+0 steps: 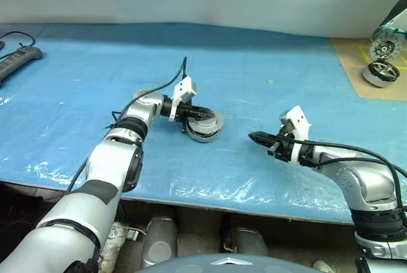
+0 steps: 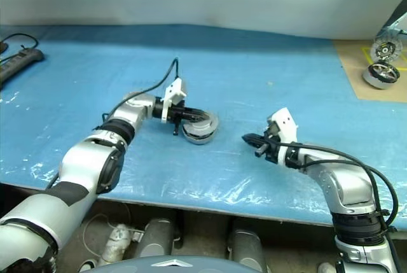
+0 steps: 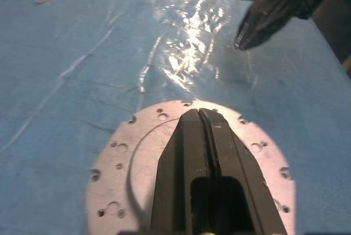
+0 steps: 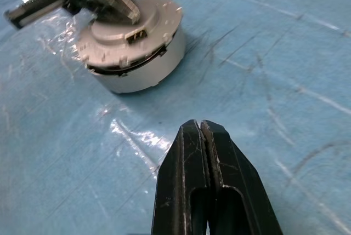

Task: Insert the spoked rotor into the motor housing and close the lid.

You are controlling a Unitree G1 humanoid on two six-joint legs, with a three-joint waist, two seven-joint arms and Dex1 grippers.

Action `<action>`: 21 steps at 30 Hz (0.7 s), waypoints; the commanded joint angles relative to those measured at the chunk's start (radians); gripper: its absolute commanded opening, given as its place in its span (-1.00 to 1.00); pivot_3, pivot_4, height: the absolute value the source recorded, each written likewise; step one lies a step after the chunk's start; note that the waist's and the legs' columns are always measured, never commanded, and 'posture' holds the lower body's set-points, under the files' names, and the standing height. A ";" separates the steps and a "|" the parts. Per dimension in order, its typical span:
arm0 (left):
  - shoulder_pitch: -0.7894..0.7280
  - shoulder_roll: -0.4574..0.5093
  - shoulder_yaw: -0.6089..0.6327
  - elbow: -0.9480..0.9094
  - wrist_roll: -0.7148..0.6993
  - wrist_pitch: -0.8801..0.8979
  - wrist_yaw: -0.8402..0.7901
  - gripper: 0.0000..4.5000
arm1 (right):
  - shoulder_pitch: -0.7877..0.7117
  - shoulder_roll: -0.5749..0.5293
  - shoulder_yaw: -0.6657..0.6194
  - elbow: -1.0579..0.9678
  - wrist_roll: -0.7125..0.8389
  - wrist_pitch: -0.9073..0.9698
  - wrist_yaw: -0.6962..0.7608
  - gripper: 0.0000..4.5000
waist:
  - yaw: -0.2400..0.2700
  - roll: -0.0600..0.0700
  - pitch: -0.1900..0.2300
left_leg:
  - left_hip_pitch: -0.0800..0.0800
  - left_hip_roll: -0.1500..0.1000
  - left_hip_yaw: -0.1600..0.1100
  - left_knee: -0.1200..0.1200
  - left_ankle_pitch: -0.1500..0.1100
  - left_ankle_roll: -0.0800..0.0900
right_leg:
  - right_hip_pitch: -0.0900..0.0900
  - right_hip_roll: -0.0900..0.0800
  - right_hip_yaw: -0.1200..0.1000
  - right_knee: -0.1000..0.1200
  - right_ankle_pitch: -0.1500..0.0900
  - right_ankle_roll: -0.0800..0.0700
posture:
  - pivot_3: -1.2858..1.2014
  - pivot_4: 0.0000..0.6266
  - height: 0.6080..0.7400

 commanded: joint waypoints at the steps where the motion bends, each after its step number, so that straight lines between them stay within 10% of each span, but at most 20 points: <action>1: 0.042 0.024 -0.046 -0.032 0.042 -0.078 -0.052 -0.98 | -0.023 0.014 -0.024 -0.026 0.022 -0.010 -0.028 -1.00 | 0.000 0.000 0.000 | 0.000 0.000 0.000 0.000 0.000 0.000 | 0.000 0.000 0.000 0.000 0.000 0.000 | 0.03 -0.52 1.00; 11: 0.078 0.053 0.062 -0.092 -0.081 -0.023 0.009 -0.98 | -0.103 0.066 0.028 -0.040 0.033 -0.066 -0.038 -1.00 | 0.001 0.001 0.000 | 0.007 0.000 0.000 0.000 -0.002 0.003 | 0.007 -0.001 0.001 0.000 0.000 0.000 | 0.03 -0.52 1.00; 21: 0.426 0.174 0.217 -0.712 -0.341 0.348 0.110 -1.00 | -0.233 0.071 0.175 0.035 -0.026 -0.140 0.009 0.33 | -0.029 0.002 0.000 | -0.001 0.001 0.001 -0.003 0.000 0.000 | -0.002 0.000 0.000 0.001 0.000 -0.001 | 0.03 -0.52 1.00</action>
